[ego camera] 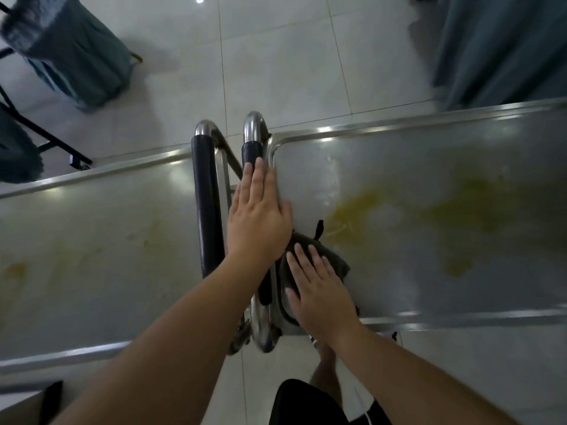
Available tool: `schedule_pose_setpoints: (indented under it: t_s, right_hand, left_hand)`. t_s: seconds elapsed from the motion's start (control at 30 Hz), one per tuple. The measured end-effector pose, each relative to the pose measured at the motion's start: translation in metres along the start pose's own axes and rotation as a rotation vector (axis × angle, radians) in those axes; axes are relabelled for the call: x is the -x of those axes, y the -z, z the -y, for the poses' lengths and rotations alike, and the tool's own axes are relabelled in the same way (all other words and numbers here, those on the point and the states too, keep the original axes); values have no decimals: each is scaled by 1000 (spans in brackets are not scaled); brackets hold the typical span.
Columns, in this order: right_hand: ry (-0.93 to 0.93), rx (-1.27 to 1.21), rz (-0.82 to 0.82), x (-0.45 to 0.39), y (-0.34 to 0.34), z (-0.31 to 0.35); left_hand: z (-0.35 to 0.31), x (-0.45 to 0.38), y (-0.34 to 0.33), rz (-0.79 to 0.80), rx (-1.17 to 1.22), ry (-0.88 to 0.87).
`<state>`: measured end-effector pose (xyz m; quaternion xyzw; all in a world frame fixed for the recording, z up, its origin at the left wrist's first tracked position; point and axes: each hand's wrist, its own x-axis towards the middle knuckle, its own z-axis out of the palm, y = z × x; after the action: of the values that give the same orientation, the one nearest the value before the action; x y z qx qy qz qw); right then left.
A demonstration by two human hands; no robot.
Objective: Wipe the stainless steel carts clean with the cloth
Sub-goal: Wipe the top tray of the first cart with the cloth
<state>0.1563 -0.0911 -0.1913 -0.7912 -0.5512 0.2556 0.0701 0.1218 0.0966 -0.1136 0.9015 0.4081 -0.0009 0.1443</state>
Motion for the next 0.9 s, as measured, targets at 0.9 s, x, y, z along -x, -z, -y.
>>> schedule_pose_setpoints:
  t_s: [0.9]
  right_hand:
    - [143, 135, -53, -218, 77, -72]
  left_hand:
    - [-10, 2, -3, -102, -11, 15]
